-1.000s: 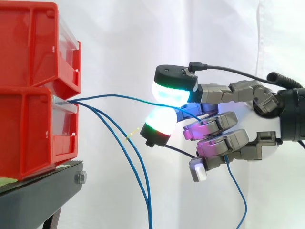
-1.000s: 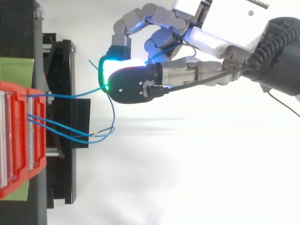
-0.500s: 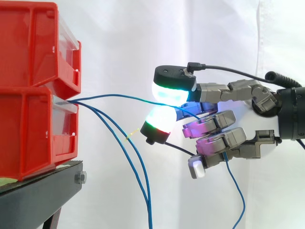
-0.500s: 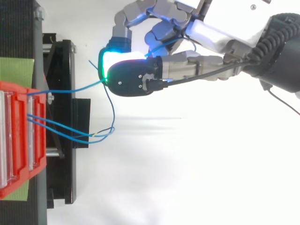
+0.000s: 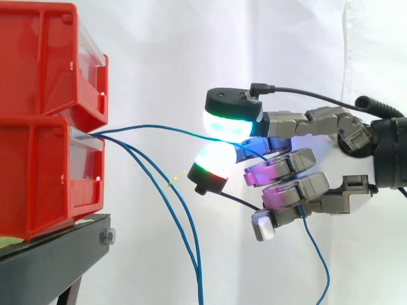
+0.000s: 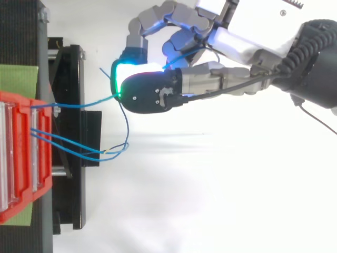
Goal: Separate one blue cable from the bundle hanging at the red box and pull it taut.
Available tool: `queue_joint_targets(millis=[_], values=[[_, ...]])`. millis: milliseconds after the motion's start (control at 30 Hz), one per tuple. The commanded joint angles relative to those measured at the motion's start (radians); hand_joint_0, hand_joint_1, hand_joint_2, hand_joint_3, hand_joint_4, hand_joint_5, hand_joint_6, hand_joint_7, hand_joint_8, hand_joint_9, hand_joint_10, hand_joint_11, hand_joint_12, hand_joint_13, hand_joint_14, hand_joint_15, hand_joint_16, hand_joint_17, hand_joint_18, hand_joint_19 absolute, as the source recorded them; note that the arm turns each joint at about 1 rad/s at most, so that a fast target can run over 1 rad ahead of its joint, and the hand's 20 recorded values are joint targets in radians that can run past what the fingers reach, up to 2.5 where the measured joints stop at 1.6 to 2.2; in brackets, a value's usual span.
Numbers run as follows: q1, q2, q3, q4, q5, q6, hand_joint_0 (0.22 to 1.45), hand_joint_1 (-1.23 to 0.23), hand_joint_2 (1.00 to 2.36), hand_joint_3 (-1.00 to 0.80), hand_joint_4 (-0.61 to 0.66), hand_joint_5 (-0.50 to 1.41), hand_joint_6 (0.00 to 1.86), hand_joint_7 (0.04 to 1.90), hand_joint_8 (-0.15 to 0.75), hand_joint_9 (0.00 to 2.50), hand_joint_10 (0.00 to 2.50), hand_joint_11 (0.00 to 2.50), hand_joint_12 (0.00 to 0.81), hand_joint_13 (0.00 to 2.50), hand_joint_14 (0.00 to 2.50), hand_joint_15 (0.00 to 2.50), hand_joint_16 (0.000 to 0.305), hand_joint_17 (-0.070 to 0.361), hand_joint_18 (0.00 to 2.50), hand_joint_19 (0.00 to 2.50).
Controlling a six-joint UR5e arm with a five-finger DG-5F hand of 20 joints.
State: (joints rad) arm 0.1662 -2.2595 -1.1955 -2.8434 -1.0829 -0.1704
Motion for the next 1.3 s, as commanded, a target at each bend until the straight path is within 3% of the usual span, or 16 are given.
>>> queue_joint_targets(millis=[0,500,1267], values=[[0.003,0.000,0.001,-0.001,0.000,0.000,0.64,-0.71,1.03,-0.12,0.01,-0.17,0.95,1.12,0.240,0.92,2.18,1.31,0.287,1.26,0.90,1.50,0.045,0.102,0.86,0.98],[0.004,0.000,0.001,-0.001,0.001,-0.005,0.65,-0.70,1.03,-0.09,0.04,-0.17,0.95,1.23,0.251,0.89,2.16,1.31,0.288,1.25,0.89,1.51,0.047,0.106,0.86,0.96],[0.004,0.000,-0.001,-0.001,0.001,-0.005,0.65,-0.69,1.02,-0.10,0.04,-0.17,0.97,1.16,0.260,0.86,2.14,1.32,0.286,1.24,0.93,1.50,0.048,0.107,0.88,0.98]])
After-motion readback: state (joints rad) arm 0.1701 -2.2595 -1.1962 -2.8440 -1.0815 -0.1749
